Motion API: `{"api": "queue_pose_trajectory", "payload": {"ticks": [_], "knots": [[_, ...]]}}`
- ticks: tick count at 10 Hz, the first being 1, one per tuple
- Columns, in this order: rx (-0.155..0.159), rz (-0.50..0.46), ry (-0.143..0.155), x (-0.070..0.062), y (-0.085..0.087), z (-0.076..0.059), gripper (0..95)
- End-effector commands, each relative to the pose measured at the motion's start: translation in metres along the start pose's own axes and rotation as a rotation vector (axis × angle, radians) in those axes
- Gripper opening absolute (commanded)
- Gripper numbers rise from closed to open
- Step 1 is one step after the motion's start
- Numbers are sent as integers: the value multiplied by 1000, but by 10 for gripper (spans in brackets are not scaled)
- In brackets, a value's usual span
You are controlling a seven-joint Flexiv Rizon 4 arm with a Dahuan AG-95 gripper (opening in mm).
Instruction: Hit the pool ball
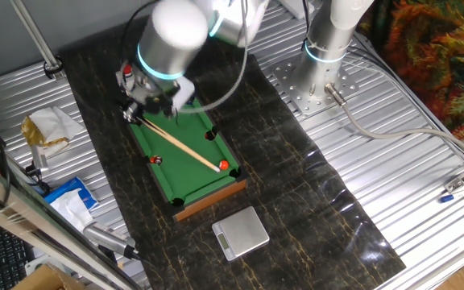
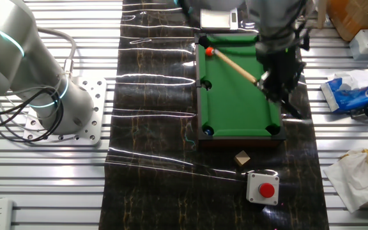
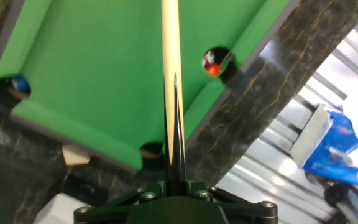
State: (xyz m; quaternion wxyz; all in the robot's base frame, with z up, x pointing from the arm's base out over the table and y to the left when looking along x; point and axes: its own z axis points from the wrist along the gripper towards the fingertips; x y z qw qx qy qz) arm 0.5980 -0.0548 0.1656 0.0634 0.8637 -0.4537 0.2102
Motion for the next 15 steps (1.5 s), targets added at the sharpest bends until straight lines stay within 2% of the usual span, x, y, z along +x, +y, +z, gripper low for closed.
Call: {"api": "queue_pose_trajectory", "payload": {"ticks": [1, 2, 4, 5, 6, 11, 12, 14, 15], "knots": [[-11, -5, -21, 4, 3, -1, 0], [-5, -10, -31, 3, 7, -1, 0], [7, -2, -19, -2, 16, 1, 0], [1, 9, -9, -3, 18, 1, 0], [5, 17, -11, -4, 18, 2, 0], [1, 48, -5, -22, 7, 1, 0], [4, 46, 8, -27, 4, 1, 0], [6, 56, 0, -26, 4, -1, 0], [7, 50, 8, -26, 4, -3, 0]]}}
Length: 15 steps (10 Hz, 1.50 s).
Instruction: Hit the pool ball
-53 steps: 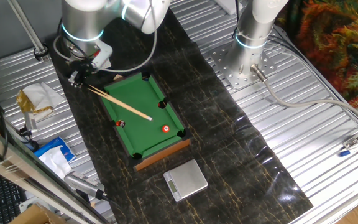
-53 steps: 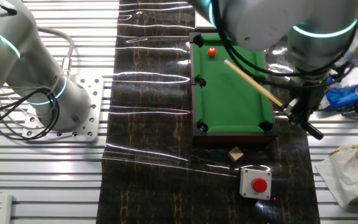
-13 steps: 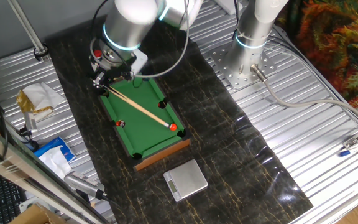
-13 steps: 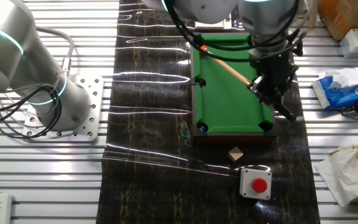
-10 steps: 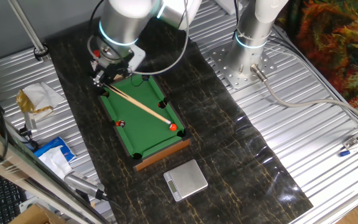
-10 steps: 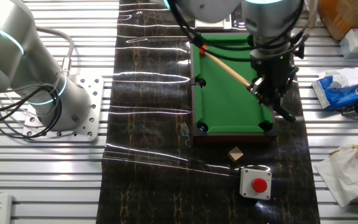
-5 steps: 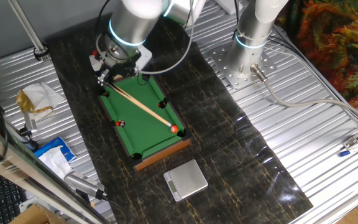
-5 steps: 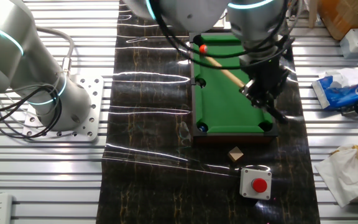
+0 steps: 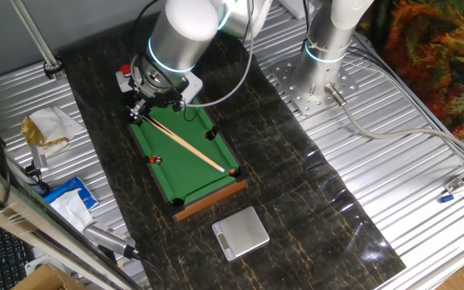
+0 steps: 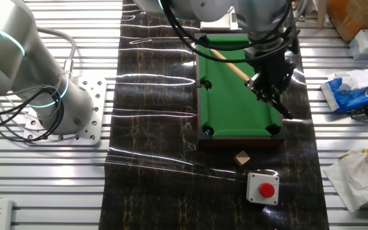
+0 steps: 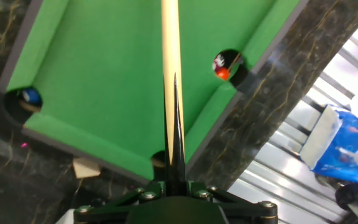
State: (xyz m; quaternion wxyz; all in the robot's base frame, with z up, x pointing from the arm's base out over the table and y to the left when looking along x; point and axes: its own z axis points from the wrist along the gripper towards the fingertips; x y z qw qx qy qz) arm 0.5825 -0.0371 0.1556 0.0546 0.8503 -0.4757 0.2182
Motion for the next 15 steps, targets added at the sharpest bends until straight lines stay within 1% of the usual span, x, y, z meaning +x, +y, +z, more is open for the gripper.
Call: {"api": "queue_pose_trajectory", "payload": {"ticks": [1, 2, 3, 4, 5, 6, 7, 8, 9, 10, 12, 14, 15], "knots": [[-2, -8, 6, 0, 1, -2, 0], [1, 0, 5, 0, 1, -2, 0], [1, 17, -5, 0, 1, -2, 0], [-8, 90, -64, 0, 1, -2, 0], [-14, 123, -107, 1, 1, -1, 0], [-22, 166, -182, 2, 2, 0, 0], [-11, 178, -256, 2, 3, 2, 0], [-2, 191, -302, 1, 3, 3, 0], [-1, 194, -305, 1, 4, 4, 0], [-6, 203, -295, 0, 5, 6, 0], [-11, 229, -285, -3, 8, 15, 0], [-8, 235, -272, -7, 9, 26, 0], [-10, 238, -267, -8, 10, 30, 0]]}}
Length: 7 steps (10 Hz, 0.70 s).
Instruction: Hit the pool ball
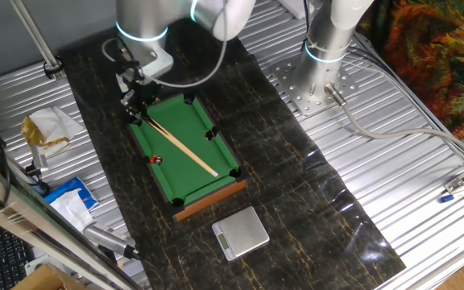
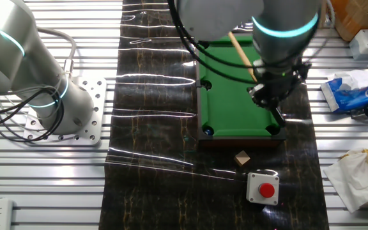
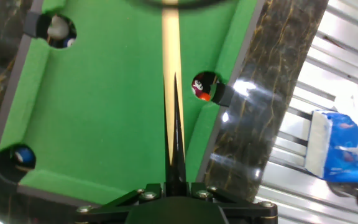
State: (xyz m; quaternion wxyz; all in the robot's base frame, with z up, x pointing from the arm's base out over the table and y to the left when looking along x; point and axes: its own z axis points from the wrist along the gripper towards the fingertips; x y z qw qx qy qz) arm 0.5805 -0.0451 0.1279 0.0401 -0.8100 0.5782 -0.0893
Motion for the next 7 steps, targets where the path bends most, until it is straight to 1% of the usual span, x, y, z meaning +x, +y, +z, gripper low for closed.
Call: {"api": "queue_pose_trajectory", "payload": {"ticks": [1, 3, 5, 7], "knots": [[6, -2, 40, -1, 1, 7, 0], [8, 5, 51, -2, 3, 14, 0], [24, 13, 54, -3, 4, 25, 0], [29, 15, 54, -3, 5, 28, 0]]}}
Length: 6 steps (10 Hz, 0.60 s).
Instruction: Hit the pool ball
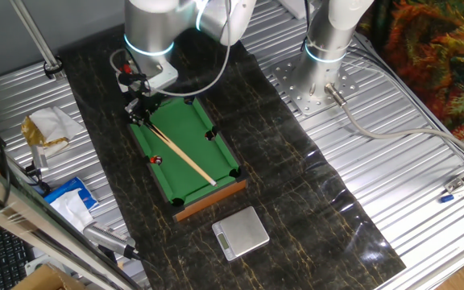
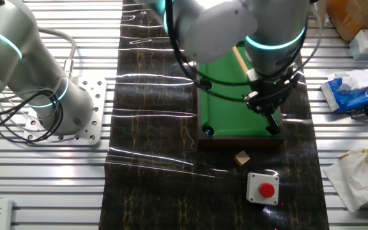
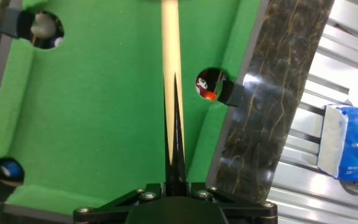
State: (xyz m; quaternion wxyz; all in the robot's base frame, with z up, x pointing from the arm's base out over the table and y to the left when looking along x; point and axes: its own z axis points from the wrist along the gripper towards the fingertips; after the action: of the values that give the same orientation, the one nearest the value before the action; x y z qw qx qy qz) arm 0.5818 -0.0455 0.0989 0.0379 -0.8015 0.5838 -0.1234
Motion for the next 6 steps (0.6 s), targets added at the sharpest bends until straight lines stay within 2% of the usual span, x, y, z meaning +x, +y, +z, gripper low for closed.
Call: {"api": "queue_pose_trajectory", "payload": {"ticks": [1, 2, 3, 4, 6], "knots": [[-3, -3, -4, -1, 1, -1, 0], [-3, -2, -4, -1, 1, -1, 190], [-6, -4, -1, -1, 1, -1, 190], [-11, -9, 7, -1, 1, -1, 570], [-14, -15, 11, -1, 1, -1, 570]]}}
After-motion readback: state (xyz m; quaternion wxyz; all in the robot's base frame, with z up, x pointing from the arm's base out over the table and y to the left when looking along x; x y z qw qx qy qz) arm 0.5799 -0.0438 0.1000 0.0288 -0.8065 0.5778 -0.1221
